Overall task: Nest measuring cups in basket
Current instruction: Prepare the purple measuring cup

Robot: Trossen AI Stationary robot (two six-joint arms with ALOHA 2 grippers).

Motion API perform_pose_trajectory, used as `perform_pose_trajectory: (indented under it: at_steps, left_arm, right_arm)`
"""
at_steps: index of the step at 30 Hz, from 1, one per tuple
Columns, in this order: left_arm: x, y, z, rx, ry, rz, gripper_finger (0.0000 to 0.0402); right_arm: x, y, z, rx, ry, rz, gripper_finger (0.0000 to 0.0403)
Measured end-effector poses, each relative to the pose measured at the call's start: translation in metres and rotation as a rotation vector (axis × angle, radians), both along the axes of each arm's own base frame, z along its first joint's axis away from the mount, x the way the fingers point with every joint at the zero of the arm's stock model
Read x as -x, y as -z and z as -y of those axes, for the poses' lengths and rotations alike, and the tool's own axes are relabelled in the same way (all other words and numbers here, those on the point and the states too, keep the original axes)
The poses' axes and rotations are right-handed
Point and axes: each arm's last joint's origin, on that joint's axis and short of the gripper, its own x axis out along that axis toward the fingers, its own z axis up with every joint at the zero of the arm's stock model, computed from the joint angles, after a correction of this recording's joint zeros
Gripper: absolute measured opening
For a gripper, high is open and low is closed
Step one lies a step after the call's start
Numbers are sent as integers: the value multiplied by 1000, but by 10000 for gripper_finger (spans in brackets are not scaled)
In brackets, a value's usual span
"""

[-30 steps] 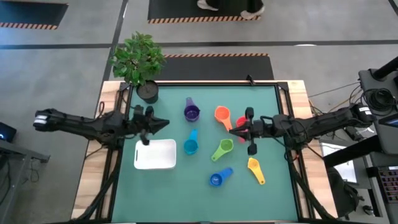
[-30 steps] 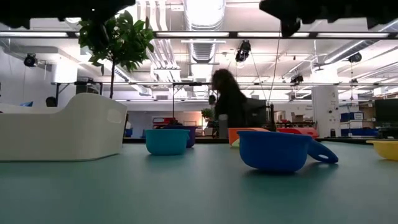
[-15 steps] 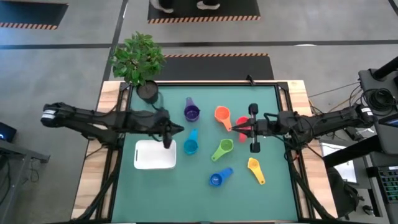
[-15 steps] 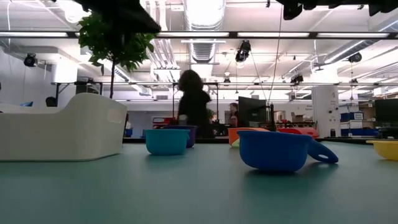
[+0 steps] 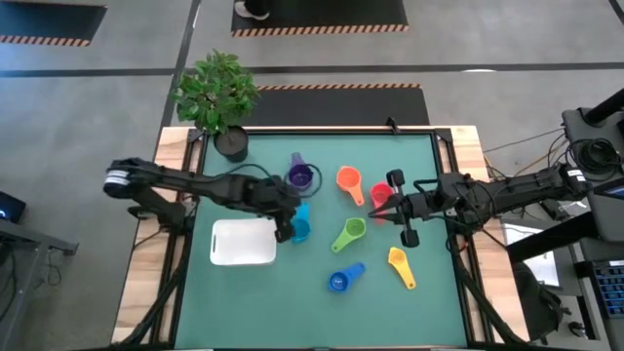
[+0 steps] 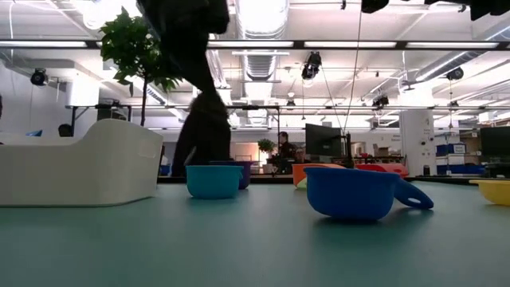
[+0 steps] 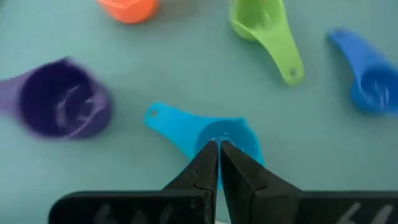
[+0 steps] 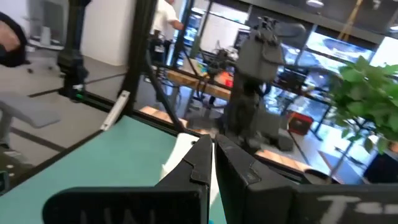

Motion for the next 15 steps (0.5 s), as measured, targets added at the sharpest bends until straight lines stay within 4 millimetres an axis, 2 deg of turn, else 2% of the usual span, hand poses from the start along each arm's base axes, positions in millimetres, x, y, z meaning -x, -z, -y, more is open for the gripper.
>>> perform_pose_trajectory:
  at_steps: [7, 11, 15]
  left_arm:
    - [-33, 15, -21, -71, 124, -87, 0]
    - [-42, 25, -38, -105, 145, -131, 0]
    - [-46, 34, -59, -102, 90, -141, 0]
  right_arm:
    - [2, 8, -2, 0, -18, -41, 9]
    - [8, 8, -2, -8, -24, -50, 9]
    - [18, 7, -2, -8, -32, -66, 9]
